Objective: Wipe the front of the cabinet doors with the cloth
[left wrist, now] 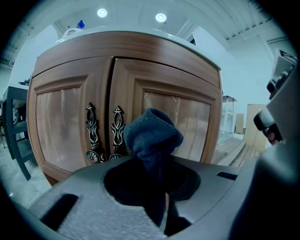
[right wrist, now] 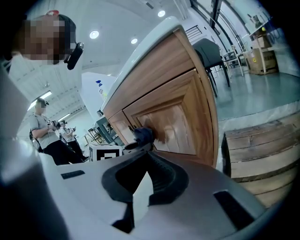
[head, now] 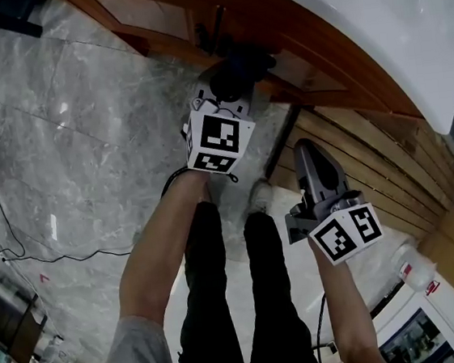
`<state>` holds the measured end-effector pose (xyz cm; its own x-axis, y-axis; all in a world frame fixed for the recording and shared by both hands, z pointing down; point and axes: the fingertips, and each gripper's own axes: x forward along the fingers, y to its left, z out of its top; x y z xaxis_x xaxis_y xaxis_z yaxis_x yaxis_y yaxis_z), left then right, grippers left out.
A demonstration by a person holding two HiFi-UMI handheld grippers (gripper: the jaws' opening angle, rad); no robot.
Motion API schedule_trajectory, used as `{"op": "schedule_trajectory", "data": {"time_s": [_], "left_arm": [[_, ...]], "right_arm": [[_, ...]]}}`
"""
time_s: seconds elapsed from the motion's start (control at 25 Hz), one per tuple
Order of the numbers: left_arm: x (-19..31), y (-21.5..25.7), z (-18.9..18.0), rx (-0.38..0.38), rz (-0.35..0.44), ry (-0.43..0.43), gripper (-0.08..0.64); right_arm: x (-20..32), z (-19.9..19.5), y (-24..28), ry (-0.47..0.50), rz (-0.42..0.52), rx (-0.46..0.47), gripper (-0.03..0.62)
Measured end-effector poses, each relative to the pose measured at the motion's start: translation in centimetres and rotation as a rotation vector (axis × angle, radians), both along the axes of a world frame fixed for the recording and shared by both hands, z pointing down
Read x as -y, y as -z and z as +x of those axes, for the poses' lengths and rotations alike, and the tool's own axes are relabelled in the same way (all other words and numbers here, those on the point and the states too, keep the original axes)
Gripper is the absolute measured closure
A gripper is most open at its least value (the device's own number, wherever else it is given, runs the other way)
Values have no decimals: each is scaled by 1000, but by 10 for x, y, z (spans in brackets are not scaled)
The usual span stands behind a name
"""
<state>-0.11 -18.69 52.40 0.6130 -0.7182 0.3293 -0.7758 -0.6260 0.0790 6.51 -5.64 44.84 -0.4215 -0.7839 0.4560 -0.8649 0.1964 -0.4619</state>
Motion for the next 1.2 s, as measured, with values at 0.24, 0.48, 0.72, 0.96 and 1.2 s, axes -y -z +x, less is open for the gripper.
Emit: {"op": "schedule_trajectory", "data": {"time_s": [0.24,0.48,0.72,0.96,1.2], "left_arm": [[5,2,4,12,5,-4,482],[3,2,11,10,0,10,482],[-1,2,21,14,2,22,482],[-11,5,45,-4,-3,3,482],[-24,7,69,-33,-27,-6,482]], "right_arm": [[-5,9,1,-3,2,-2,580],[-9,16,0,-13,2,10,580],[-14,32,-2,-25,-3,14,580],[-19,44,-2,-25,-3,17,580],[-26,56,-1,-24,-2,18,580]]}}
